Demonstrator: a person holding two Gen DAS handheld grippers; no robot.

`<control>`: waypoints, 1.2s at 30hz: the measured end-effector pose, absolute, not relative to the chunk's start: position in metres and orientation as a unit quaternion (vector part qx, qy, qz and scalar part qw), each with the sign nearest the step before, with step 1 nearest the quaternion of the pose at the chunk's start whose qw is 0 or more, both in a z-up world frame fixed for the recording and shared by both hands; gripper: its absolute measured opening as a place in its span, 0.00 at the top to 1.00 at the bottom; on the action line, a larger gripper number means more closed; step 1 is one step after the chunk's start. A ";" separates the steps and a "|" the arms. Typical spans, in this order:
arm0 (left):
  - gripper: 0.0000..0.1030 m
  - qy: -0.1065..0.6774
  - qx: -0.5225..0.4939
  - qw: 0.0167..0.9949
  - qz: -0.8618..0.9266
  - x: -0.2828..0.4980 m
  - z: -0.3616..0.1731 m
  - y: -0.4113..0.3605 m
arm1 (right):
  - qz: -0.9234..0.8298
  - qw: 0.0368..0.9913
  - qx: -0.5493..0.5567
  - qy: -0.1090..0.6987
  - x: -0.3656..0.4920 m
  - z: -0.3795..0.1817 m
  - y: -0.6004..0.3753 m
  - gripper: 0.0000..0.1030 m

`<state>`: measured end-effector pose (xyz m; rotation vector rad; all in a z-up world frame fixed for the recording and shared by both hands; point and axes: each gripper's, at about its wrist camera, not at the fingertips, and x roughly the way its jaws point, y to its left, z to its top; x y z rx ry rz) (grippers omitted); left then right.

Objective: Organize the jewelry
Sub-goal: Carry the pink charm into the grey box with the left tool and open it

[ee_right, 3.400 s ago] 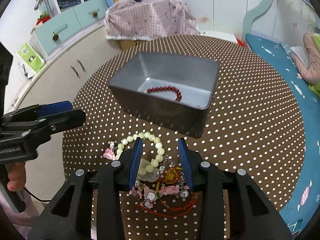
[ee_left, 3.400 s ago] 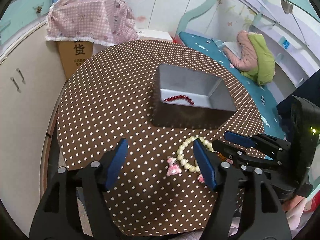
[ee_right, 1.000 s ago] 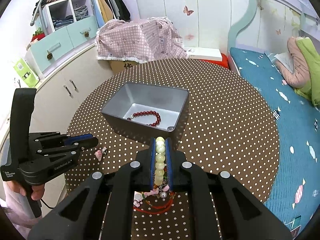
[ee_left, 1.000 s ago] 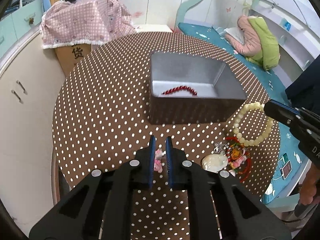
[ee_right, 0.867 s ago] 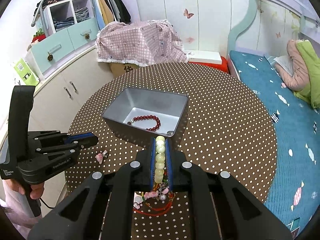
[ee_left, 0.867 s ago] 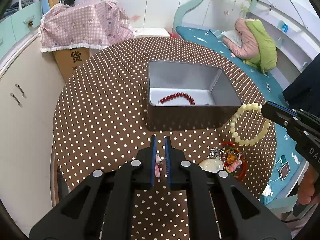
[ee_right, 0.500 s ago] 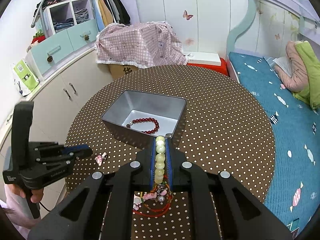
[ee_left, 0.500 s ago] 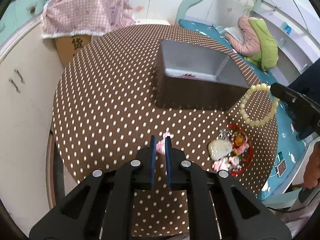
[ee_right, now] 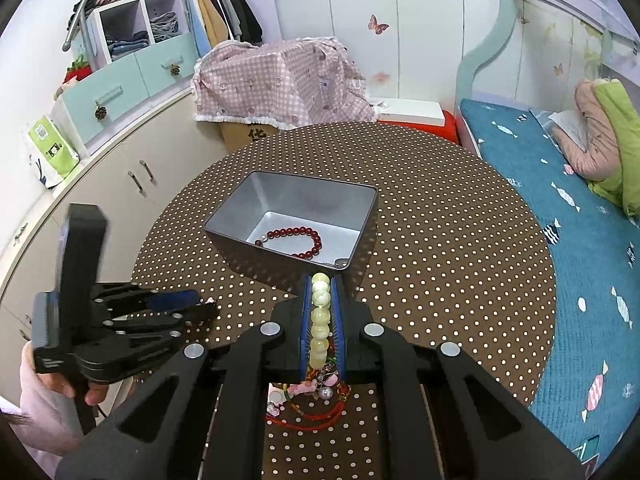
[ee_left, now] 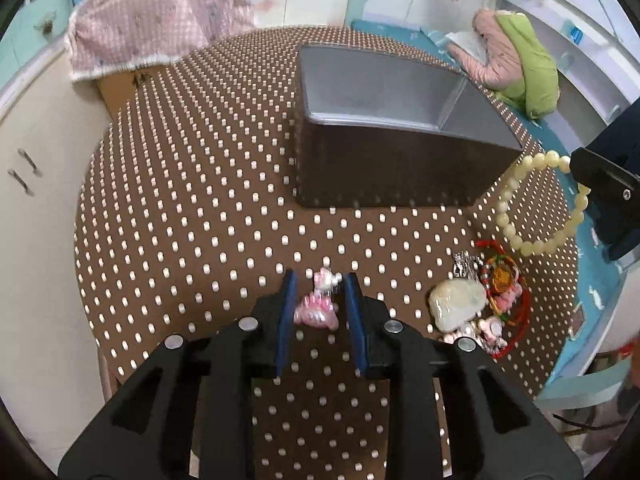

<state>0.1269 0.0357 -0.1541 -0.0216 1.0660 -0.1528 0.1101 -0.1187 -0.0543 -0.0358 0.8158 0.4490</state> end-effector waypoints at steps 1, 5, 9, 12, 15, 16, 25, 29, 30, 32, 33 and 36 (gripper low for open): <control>0.82 0.507 -0.007 0.859 -0.071 0.127 -0.154 0.035 | 0.216 0.893 -0.018 0.394 0.110 -0.054 -0.119 0.92; 0.84 0.509 -0.007 0.858 -0.072 0.129 -0.154 0.034 | 0.214 0.893 -0.016 0.395 0.111 -0.056 -0.120 0.92; 0.85 0.500 -0.010 0.863 -0.072 0.124 -0.147 0.036 | 0.216 0.894 -0.015 0.393 0.111 -0.055 -0.121 0.92; 0.85 0.486 -0.008 0.871 -0.076 0.121 -0.133 0.034 | 0.218 0.895 -0.016 0.388 0.111 -0.051 -0.120 0.92; 0.85 0.468 -0.004 0.880 -0.082 0.121 -0.117 0.032 | 0.222 0.897 -0.017 0.382 0.111 -0.047 -0.119 0.92; 0.85 0.460 -0.003 0.884 -0.085 0.122 -0.109 0.031 | 0.224 0.897 -0.017 0.380 0.112 -0.045 -0.119 0.92; 0.85 0.408 0.006 0.906 -0.111 0.134 -0.064 0.018 | 0.228 0.910 -0.024 0.345 0.120 -0.021 -0.115 0.92; 0.85 0.396 0.008 0.911 -0.114 0.143 -0.052 0.010 | 0.230 0.914 -0.026 0.334 0.127 -0.016 -0.112 0.92; 0.85 0.394 0.008 0.912 -0.115 0.146 -0.051 0.009 | 0.232 0.914 -0.026 0.331 0.129 -0.014 -0.112 0.92; 0.85 0.389 0.008 0.914 -0.115 0.153 -0.047 0.007 | 0.231 0.916 -0.027 0.328 0.134 -0.012 -0.110 0.92; 0.85 0.388 0.007 0.914 -0.114 0.157 -0.047 0.006 | 0.230 0.916 -0.027 0.327 0.136 -0.013 -0.109 0.92; 0.85 0.391 -0.002 0.914 -0.109 0.171 -0.051 0.006 | 0.228 0.916 -0.028 0.330 0.148 -0.014 -0.107 0.92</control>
